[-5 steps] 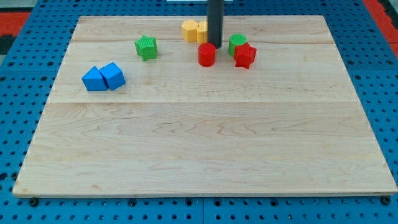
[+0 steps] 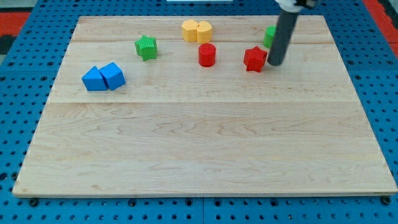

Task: Push the red blocks towards down

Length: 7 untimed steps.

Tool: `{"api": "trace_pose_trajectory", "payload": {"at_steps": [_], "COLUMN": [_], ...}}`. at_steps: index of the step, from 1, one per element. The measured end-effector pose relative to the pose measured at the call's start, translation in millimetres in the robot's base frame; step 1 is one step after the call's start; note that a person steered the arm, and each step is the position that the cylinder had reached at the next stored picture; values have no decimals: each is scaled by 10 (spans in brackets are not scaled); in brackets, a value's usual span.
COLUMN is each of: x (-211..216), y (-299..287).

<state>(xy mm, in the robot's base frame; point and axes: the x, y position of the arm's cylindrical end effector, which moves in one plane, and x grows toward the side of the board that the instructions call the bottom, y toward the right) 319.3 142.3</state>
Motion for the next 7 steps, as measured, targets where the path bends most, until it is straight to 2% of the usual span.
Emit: {"api": "trace_pose_trajectory", "payload": {"at_steps": [1, 2, 3, 4, 5, 6, 7], "x": [-181, 755, 839, -18, -308, -398, -1], "y": [-403, -433, -384, -412, -642, -1239, -1319]}}
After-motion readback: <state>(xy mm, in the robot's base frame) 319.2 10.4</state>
